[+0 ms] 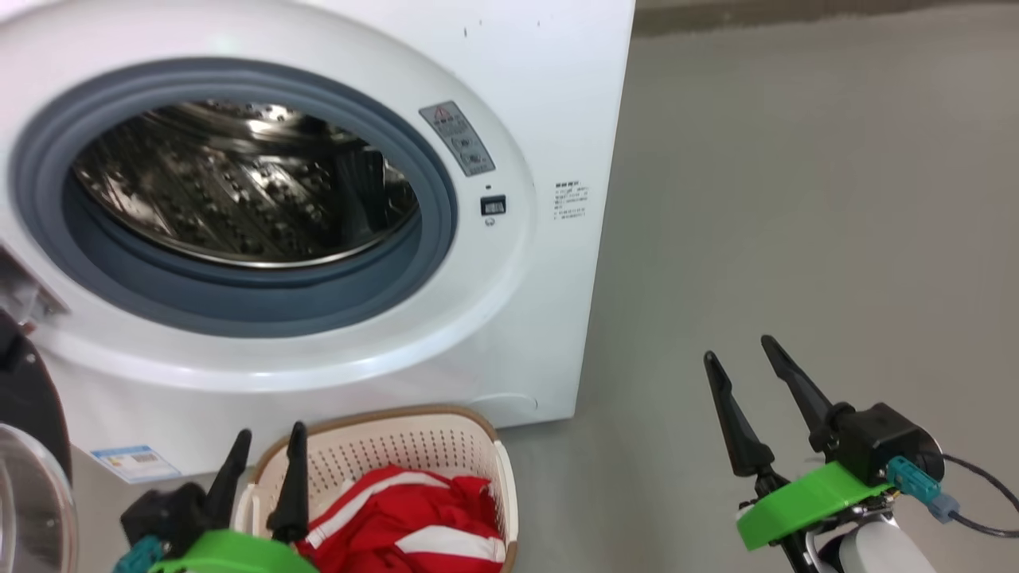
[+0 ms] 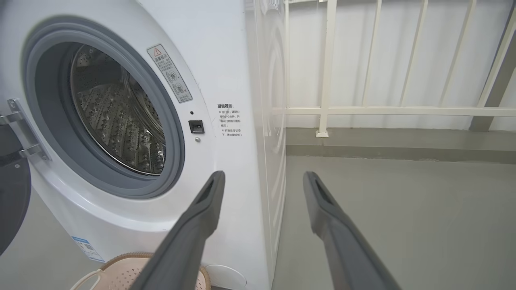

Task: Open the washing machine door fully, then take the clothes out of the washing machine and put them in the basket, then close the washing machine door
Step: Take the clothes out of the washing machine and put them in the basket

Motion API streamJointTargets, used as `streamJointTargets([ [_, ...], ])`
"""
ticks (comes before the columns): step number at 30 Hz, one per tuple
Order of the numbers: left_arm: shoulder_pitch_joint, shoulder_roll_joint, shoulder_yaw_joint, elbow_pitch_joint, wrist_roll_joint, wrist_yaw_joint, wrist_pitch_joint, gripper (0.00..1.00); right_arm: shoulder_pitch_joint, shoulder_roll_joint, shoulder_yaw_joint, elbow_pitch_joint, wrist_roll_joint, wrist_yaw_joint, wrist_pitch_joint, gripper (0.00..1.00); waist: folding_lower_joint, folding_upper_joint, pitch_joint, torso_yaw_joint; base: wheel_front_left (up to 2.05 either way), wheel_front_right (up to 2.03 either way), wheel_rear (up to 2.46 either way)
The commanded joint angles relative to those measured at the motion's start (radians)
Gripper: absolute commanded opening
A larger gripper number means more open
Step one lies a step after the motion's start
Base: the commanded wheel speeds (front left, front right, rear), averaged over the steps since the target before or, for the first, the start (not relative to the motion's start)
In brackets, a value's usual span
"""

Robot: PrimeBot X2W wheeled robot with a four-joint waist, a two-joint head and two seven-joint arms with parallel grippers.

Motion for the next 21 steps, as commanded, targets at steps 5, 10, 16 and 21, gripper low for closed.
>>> streamJointTargets([
  [5, 0.075, 0.010, 0.061, -0.119, 0.040, -0.004, -0.012, 1.00, 0.027, 0.002, -0.014, -0.058, -0.016, 0.006, -0.006, 1.00, 0.0000, -0.0001, -0.075, 0.012, 0.00, 0.00, 0.00],
  [10, 0.124, 0.012, 0.070, -0.173, 0.065, -0.007, -0.012, 1.00, 0.055, 0.002, -0.032, -0.076, -0.019, 0.006, -0.006, 1.00, 0.0000, -0.0001, -0.098, 0.016, 0.00, 0.00, 0.00],
  [16, 0.181, 0.006, 0.100, -0.237, 0.089, -0.008, -0.012, 1.00, 0.089, 0.002, -0.048, -0.093, -0.024, 0.006, -0.006, 1.00, 0.0000, -0.0001, -0.122, 0.024, 0.00, 0.00, 0.00],
  [21, 0.219, -0.004, 0.115, -0.291, 0.096, -0.010, -0.012, 1.00, 0.112, 0.002, -0.057, -0.106, -0.028, 0.006, -0.006, 1.00, 0.0000, -0.0001, -0.136, 0.032, 0.00, 0.00, 0.00],
])
